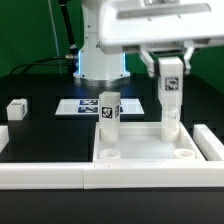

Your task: Assemble square table

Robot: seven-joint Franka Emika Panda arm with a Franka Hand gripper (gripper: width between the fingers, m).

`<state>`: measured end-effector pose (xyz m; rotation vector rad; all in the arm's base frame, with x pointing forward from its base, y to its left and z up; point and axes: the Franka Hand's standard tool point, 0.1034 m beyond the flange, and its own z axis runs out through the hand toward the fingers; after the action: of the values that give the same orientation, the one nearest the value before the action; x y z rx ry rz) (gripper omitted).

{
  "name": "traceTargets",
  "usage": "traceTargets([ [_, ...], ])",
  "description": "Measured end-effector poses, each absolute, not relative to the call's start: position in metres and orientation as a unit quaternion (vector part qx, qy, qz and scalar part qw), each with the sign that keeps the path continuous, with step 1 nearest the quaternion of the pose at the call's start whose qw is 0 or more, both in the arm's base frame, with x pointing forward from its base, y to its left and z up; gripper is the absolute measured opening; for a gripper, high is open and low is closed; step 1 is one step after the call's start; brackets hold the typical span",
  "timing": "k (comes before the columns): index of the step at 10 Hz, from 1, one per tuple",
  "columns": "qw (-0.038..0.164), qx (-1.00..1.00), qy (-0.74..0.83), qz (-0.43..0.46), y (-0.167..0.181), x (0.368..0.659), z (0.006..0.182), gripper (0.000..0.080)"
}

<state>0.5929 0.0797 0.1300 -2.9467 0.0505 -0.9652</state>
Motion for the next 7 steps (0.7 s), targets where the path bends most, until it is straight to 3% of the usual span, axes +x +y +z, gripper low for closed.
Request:
traceTargets([
  [7,0.020,-0.952,0.009,-0.307,0.090,0.611,0.106,0.0291],
])
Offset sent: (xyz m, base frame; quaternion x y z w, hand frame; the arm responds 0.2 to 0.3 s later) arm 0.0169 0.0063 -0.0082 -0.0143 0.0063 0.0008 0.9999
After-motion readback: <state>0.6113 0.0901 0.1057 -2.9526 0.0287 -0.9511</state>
